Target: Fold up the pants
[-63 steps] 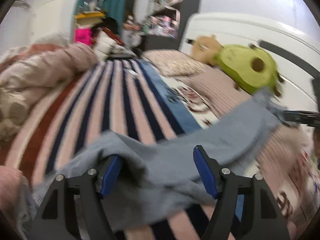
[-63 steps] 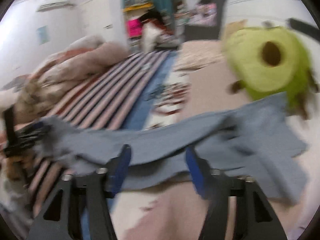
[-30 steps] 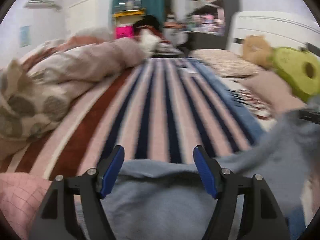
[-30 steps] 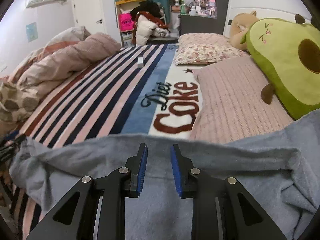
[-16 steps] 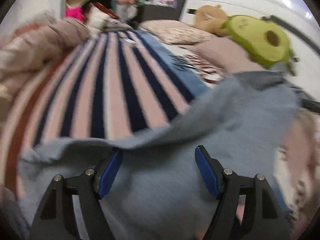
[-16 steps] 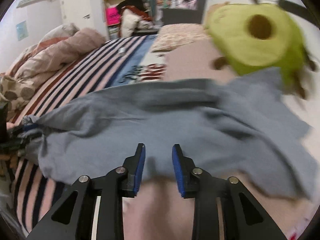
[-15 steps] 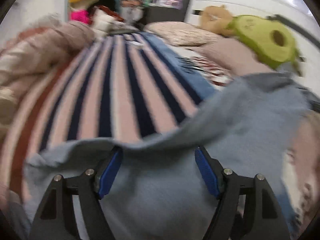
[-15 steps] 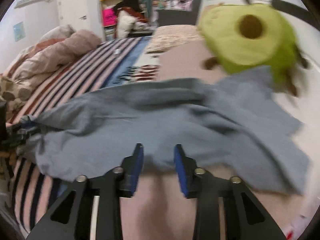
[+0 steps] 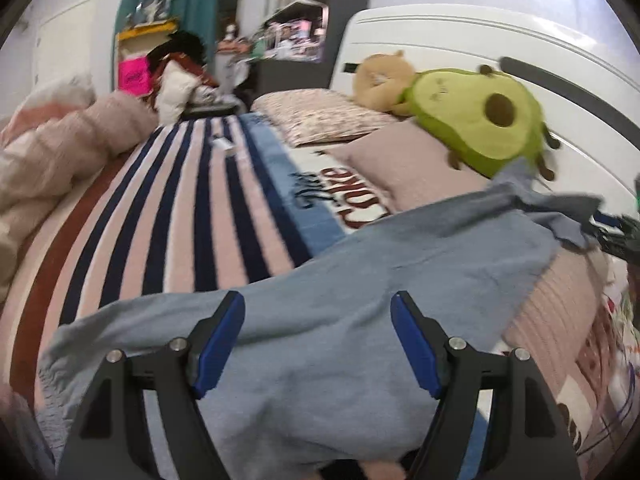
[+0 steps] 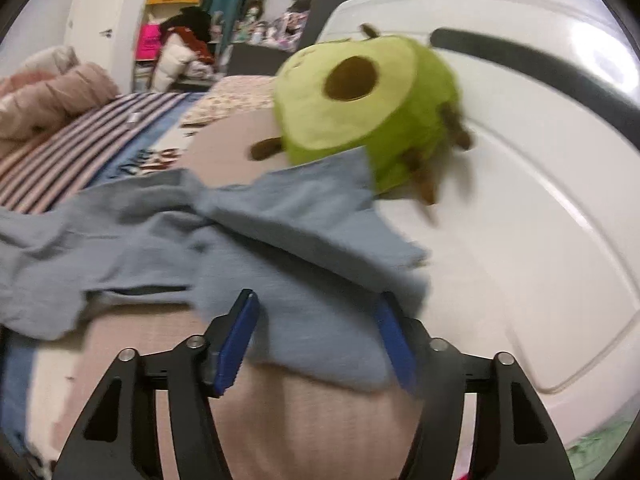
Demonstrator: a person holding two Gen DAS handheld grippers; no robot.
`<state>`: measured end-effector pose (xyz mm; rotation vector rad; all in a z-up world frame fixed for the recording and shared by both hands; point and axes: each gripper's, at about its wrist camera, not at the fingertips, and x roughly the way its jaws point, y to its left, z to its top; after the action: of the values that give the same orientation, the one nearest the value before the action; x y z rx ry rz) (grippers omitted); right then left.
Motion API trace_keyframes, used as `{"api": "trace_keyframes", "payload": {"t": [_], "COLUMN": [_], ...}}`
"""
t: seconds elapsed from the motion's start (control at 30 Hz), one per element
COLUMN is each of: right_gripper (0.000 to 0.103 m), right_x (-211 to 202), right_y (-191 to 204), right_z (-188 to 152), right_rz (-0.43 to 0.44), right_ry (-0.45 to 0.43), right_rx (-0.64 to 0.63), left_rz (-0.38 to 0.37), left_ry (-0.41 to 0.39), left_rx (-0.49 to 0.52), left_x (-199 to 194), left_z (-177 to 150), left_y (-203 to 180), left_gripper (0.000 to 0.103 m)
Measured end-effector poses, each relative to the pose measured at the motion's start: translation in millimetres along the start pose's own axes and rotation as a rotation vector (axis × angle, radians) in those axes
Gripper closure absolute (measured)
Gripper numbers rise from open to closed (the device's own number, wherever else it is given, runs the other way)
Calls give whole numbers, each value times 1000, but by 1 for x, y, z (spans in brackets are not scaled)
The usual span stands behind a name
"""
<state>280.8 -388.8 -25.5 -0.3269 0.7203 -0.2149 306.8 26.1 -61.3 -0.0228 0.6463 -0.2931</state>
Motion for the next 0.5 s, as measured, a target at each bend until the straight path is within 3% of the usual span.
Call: {"api": "trace_keyframes", "payload": {"t": [0.07, 0.13, 0.3, 0.33, 0.37, 0.4, 0.43, 0.5], "right_gripper": [33, 24, 26, 36, 59, 73, 94, 97], "right_x": [0, 1, 11, 16, 19, 22, 25, 29], "right_y": [-12, -29, -49, -46, -41, -37, -34, -29], "right_z": [-2, -3, -3, -1, -1, 0, 2, 6], "right_rz": [-21, 18, 171, 196, 201, 181, 161, 141], "right_ry": [-4, 3, -1, 9, 21, 32, 48, 64], "right_rx": [15, 64, 125, 108, 75, 54, 40, 29], "left_rz": [-16, -23, -25, -25, -26, -25, -20, -5], "left_ry": [-4, 2, 5, 4, 3, 3, 3, 5], "left_rx": [16, 33, 26, 23, 19, 15, 12, 5], "left_x": [-1, 0, 3, 4, 4, 5, 6, 9], "left_z": [1, -1, -3, -5, -6, -7, -8, -10], "left_y": [-10, -18, -23, -24, -24, -24, -23, -22], "left_gripper": [31, 31, 31, 31, 31, 31, 31, 31]}}
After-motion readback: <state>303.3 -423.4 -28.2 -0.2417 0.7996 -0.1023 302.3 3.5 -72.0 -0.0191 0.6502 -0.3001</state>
